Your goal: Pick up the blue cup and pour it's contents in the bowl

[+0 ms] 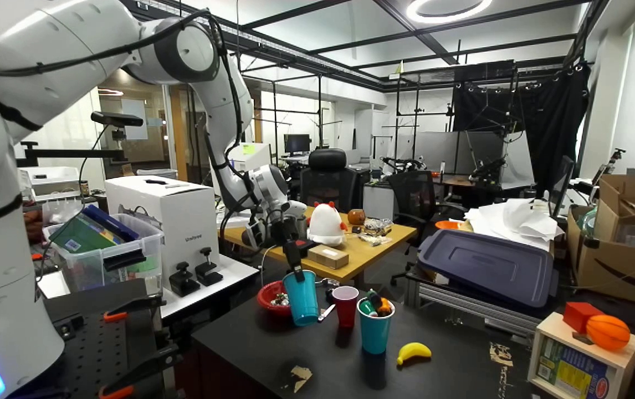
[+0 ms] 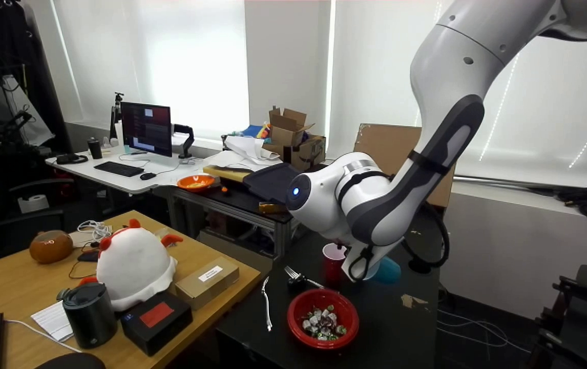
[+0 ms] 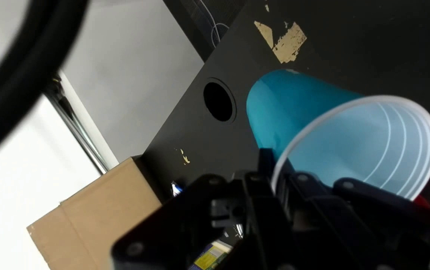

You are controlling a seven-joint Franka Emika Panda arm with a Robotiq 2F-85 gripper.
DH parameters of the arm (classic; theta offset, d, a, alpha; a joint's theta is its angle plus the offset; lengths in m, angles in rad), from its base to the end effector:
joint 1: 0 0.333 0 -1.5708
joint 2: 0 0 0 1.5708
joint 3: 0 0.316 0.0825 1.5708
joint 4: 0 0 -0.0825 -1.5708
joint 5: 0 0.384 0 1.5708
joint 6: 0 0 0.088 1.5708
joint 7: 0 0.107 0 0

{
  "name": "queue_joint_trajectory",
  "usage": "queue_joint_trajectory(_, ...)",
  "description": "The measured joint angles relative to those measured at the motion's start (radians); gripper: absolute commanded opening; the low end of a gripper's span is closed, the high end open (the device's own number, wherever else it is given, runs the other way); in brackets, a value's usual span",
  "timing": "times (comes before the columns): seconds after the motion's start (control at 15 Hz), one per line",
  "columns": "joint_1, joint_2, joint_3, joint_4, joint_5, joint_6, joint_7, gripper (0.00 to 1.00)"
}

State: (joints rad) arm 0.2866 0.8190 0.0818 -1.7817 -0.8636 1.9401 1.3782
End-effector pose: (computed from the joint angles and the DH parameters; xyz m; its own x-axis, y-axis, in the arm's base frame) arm 0.5588 0.1607 0.0740 0.9262 -0.3061 0.2202 -0.3666 -0.5949 0.7153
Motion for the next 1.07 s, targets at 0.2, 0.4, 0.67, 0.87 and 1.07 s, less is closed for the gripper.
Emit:
queue_joint_trajectory(0.2, -0.022, -0.044, -0.015, -0.076, 0.023, 0.078, 0.059, 0.01)
queue_joint_trajectory(0.4, -0.044, -0.074, -0.039, -0.134, 0.037, 0.156, 0.103, 0.01)
queue_joint_trajectory(0.67, -0.061, -0.084, -0.08, -0.173, 0.044, 0.266, 0.17, 0.01)
queue_joint_trajectory(0.87, -0.066, -0.084, -0.107, -0.183, 0.044, 0.329, 0.204, 0.01)
queue_joint_trajectory(1.07, -0.069, -0.084, -0.122, -0.186, 0.044, 0.373, 0.222, 0.01)
